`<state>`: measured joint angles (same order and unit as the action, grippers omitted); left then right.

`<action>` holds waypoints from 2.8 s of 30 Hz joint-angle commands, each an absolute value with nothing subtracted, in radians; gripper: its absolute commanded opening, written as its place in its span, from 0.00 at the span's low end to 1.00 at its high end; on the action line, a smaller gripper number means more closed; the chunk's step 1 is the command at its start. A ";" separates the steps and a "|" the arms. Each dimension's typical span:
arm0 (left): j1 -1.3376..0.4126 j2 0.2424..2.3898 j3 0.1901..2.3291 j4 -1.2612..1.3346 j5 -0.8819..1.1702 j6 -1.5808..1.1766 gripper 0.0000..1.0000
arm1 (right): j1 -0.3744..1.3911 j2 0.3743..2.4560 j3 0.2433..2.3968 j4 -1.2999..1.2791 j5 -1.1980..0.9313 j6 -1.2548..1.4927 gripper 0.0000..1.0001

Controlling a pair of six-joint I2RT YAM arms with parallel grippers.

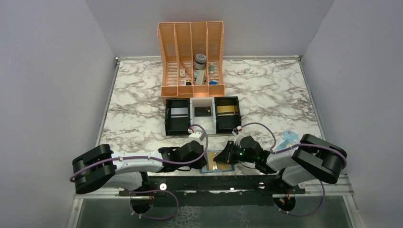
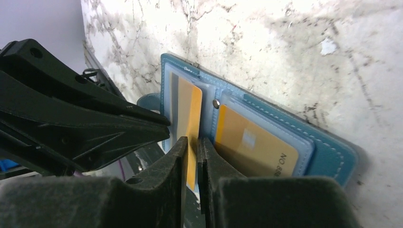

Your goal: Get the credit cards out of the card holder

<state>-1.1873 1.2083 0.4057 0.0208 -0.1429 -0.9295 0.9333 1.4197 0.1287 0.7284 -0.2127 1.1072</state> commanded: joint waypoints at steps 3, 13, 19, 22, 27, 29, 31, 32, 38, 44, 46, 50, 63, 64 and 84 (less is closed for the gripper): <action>-1.196 1.200 0.405 0.007 -0.185 -0.940 0.14 | 0.939 1.459 0.156 0.738 -0.272 1.121 0.15; -1.195 1.188 0.395 0.003 -0.195 -0.942 0.14 | 0.936 1.368 0.159 0.669 -0.254 1.034 0.01; -1.196 1.180 0.383 0.001 -0.200 -0.953 0.14 | 0.914 1.261 0.156 0.541 -0.241 0.979 0.01; -1.196 1.183 0.390 0.003 -0.197 -0.950 0.14 | 0.910 1.256 0.158 0.537 -0.268 0.966 0.05; -1.196 1.202 0.407 0.003 -0.189 -0.940 0.14 | 0.911 1.332 0.211 0.547 -0.356 0.953 0.15; -1.197 1.209 0.412 0.003 -0.186 -0.940 0.14 | 0.910 1.359 0.215 0.584 -0.372 0.963 0.18; -1.198 1.215 0.414 0.003 -0.184 -0.940 0.14 | 0.910 1.379 0.215 0.610 -0.376 0.975 0.20; -1.199 1.217 0.414 0.003 -0.184 -0.940 0.13 | 0.911 1.389 0.216 0.620 -0.377 0.981 0.21; -1.203 1.218 0.414 0.003 -0.188 -0.941 0.13 | 0.910 1.441 0.206 0.694 -0.363 1.040 0.21; -1.203 1.219 0.414 0.003 -0.189 -0.939 0.13 | 0.910 1.462 0.158 0.788 -0.328 1.105 0.17; -1.203 1.218 0.411 0.003 -0.191 -0.939 0.13 | 0.906 1.445 0.152 0.778 -0.321 1.101 0.16; -1.204 1.221 0.408 0.003 -0.195 -0.942 0.13 | 0.893 1.400 0.129 0.753 -0.317 1.094 0.12; -1.205 1.236 0.416 0.003 -0.192 -0.933 0.12 | 0.871 1.327 0.118 0.679 -0.321 1.056 0.06; -1.205 1.237 0.415 0.003 -0.192 -0.934 0.12 | 0.871 1.329 0.119 0.681 -0.323 1.055 0.08; -1.209 1.249 0.417 0.003 -0.192 -0.935 0.09 | 0.863 1.438 0.109 0.829 -0.303 1.112 0.01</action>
